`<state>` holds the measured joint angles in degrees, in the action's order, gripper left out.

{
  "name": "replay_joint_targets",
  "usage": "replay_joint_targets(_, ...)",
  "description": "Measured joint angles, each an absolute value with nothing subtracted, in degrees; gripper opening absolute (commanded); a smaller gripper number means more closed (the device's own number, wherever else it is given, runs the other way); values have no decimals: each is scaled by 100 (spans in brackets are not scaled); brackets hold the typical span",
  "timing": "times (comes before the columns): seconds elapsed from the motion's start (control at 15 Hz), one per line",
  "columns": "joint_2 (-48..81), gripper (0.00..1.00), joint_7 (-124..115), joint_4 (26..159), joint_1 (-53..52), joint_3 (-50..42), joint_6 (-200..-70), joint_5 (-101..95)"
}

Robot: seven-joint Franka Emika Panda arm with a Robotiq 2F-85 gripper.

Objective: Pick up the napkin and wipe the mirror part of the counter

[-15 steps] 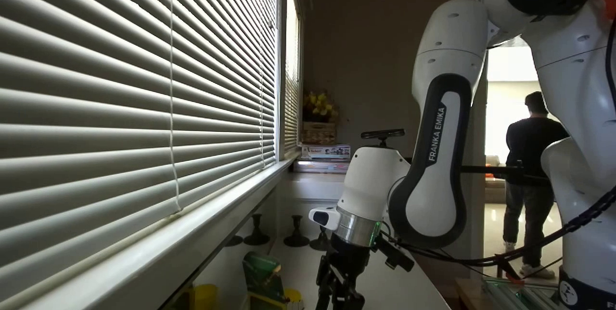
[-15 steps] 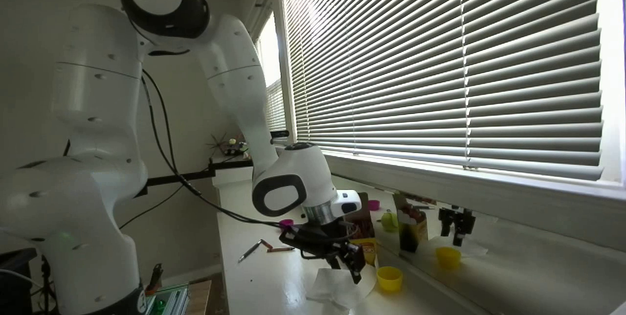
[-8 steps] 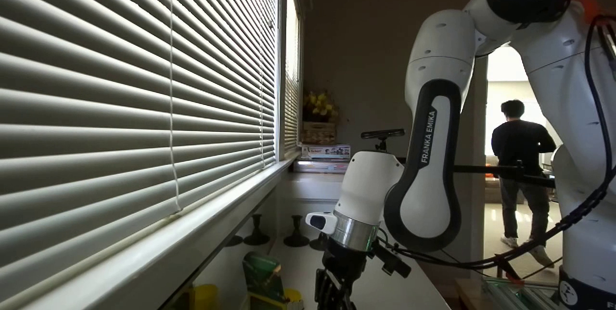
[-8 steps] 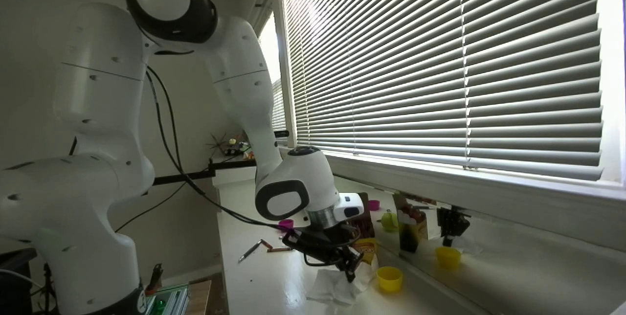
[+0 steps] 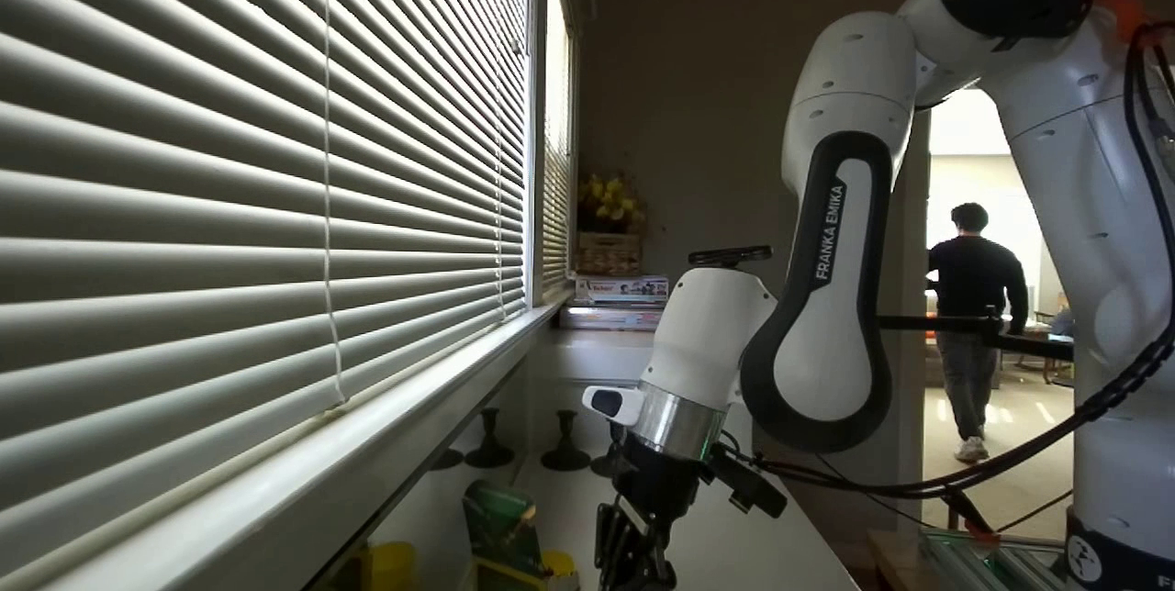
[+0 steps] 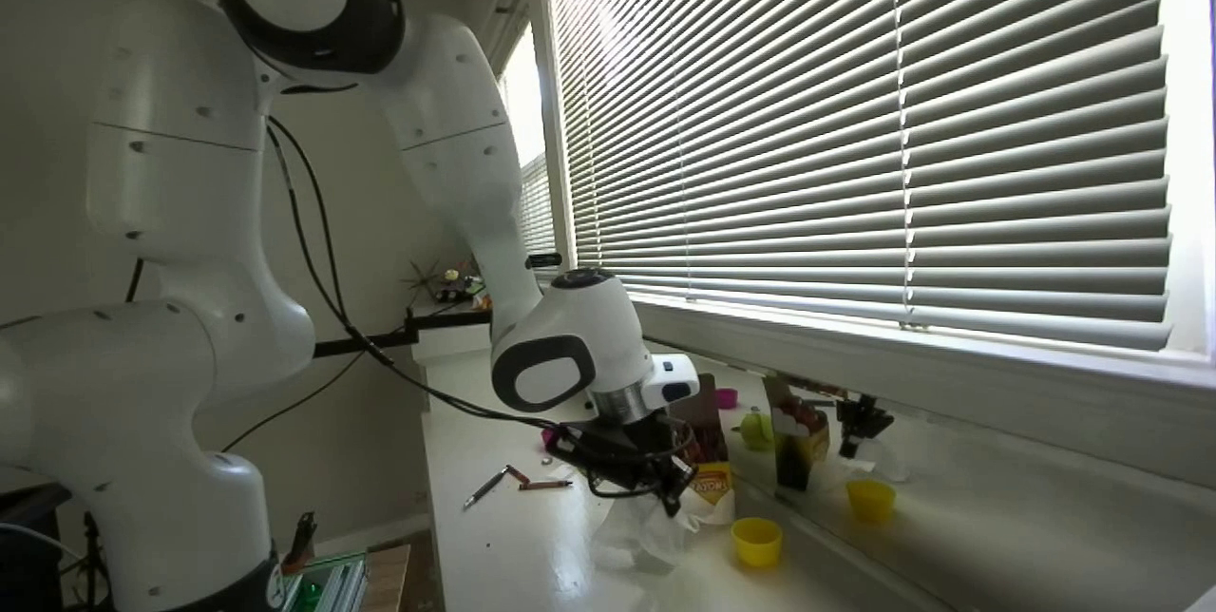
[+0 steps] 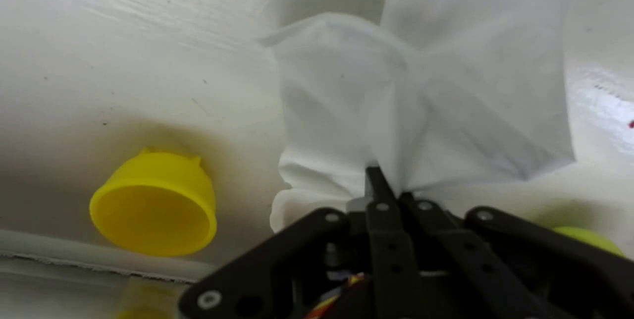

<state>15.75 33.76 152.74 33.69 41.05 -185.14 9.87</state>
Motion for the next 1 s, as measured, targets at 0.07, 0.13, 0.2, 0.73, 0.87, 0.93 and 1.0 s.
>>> replay_joint_targets(0.07, 1528, 0, 3371, 15302, 3657, 4334, -18514, 988)
replay_joint_targets(0.13, 1467, 0, 3366, 15330, 3959, 4546, -18515, 990)
replay_joint_targets(0.2, 1403, 0, 3365, 15358, 4264, 4738, -18517, 991)
replay_joint_targets(0.73, 1258, 0, 3365, 15428, 6113, 5788, -19226, 988)
replay_joint_targets(0.87, 1224, 0, 3365, 15404, 6293, 5804, -19450, 988)
replay_joint_targets(0.93, 1214, 0, 3368, 15381, 6366, 5791, -19574, 988)
replay_joint_targets(1.0, 1203, 0, 3369, 15355, 6418, 5759, -19686, 988)
